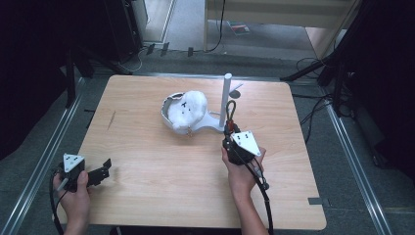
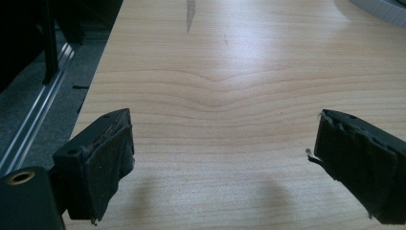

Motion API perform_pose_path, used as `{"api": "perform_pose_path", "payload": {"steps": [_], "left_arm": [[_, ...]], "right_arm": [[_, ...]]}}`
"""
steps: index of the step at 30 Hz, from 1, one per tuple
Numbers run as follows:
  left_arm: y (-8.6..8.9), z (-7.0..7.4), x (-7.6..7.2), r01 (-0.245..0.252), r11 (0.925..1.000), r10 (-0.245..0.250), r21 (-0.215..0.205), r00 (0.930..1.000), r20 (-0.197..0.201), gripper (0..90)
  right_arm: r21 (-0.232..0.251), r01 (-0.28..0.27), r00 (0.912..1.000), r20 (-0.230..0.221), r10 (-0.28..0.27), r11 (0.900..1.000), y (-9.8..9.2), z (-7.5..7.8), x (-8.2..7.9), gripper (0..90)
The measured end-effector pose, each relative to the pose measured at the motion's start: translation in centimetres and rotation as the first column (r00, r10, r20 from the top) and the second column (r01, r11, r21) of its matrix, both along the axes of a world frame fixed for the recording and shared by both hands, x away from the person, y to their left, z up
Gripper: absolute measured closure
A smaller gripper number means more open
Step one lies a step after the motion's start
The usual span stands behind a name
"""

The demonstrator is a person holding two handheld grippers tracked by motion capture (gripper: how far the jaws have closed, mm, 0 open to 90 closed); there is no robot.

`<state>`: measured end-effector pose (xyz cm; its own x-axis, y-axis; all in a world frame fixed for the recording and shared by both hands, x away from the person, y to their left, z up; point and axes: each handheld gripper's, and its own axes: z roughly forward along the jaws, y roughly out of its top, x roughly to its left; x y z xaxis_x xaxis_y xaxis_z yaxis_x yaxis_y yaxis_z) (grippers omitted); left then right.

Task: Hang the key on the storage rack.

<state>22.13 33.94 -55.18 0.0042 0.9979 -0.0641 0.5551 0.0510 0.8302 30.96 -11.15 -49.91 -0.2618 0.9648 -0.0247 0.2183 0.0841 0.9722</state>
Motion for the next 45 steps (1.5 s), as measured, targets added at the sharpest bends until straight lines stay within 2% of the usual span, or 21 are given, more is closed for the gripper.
{"api": "perform_pose_path", "payload": {"steps": [31, 34, 35, 37, 40, 45], "left_arm": [[0.0, 0.0, 0.0, 0.000, 1.0000, 0.000, -0.007, 1.0000, 0.001, 6.9], [0.0, 0.0, 0.0, 0.000, 1.0000, 0.000, -0.006, 1.0000, 0.001, 6.9], [0.0, 0.0, 0.0, 0.000, 1.0000, 0.000, -0.006, 1.0000, 0.000, 6.9], [0.0, 0.0, 0.0, 0.000, 1.0000, 0.000, -0.006, 1.0000, 0.000, 6.9], [0.0, 0.0, 0.0, 0.000, 1.0000, 0.000, -0.006, 1.0000, 0.001, 6.9], [0.0, 0.0, 0.0, 0.001, 1.0000, -0.001, -0.002, 1.0000, 0.000, 6.9]], "right_arm": [[-0.019, -0.015, 0.9973, -0.072, 0.014, 1.000, 0.5, -0.9, 1.8, 68.1], [-0.008, -0.027, 0.9948, -0.098, 0.026, 1.000, 0.4, -1.0, 1.9, 66.8], [0.004, -0.038, 0.9926, -0.115, 0.038, 0.999, 0.4, -1.1, 2.0, 65.2], [0.028, -0.064, 0.9901, -0.124, 0.067, 0.998, 0.3, -1.1, 2.0, 51.7], [0.006, -0.067, 0.9915, -0.111, 0.067, 0.998, 0.3, -1.0, 1.9, 40.5], [0.012, -0.070, 0.9918, -0.106, 0.071, 0.997, -0.2, -0.7, 1.6, 37.0]]}}
